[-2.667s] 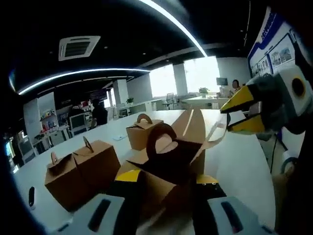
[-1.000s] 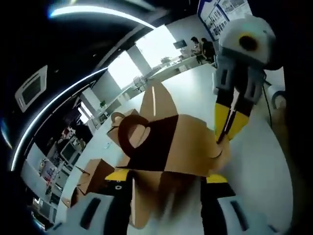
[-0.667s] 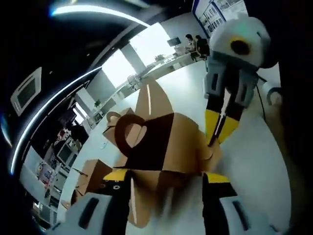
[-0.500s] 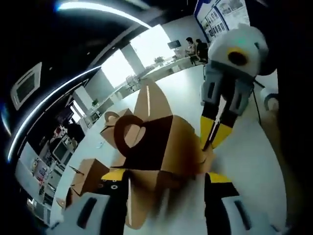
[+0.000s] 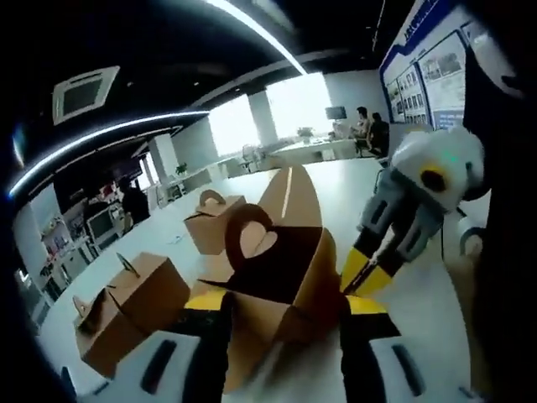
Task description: Pick up one paper box from the group, open the paper box, and remove the item inside
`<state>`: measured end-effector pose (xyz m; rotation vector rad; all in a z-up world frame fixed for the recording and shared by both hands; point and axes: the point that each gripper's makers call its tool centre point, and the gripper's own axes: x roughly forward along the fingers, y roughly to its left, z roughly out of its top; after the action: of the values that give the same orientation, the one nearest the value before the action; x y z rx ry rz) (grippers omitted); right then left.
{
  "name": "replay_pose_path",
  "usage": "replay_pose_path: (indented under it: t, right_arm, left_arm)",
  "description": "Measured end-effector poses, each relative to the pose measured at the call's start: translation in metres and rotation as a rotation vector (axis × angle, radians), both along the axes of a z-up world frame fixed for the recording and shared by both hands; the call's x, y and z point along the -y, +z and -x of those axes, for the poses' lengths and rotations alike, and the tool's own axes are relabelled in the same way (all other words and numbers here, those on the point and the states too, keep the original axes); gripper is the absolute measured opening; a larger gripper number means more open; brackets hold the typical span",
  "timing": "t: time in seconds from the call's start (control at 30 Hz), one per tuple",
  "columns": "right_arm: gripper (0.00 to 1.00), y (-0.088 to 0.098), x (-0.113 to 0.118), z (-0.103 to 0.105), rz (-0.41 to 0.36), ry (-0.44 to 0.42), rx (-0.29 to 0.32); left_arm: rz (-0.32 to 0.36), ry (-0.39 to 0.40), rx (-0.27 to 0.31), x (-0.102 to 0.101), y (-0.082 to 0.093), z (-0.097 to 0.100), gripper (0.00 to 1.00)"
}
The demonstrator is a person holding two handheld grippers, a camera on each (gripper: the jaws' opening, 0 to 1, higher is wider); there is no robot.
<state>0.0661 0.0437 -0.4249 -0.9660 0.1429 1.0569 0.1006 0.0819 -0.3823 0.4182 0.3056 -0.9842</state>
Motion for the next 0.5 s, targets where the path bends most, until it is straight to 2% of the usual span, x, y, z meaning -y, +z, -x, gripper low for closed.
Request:
replay_pose_path:
  t: [0.1,0.2,0.33,0.43,0.5]
  right_arm:
    - [0.04,-0.003,-0.001,-0.001,0.008,0.001,0.025]
    - [0.04,-0.002,0.0,-0.004,0.002,-0.006,0.026]
    - [0.05,-0.003,0.001,-0.005,-0.015,-0.011,0.011]
    - [0.06,-0.003,0.0,0.0,-0.017,0.006,0.01]
    - [0.06,0.003,-0.001,0.007,-0.033,0.031,0.032]
  left_arm:
    - [0.037,0.054,-0.013,-0.001,0.002,-0.006,0.45]
    - [0.043,0.067,-0.012,-0.001,0.002,-0.007,0.43]
    - [0.01,0.08,0.014,-0.001,0.001,-0.007,0.43]
    - [0.01,0.078,0.014,-0.001,0.001,-0.007,0.43]
    - [0.003,0.075,0.017,-0.002,0.001,-0.007,0.44]
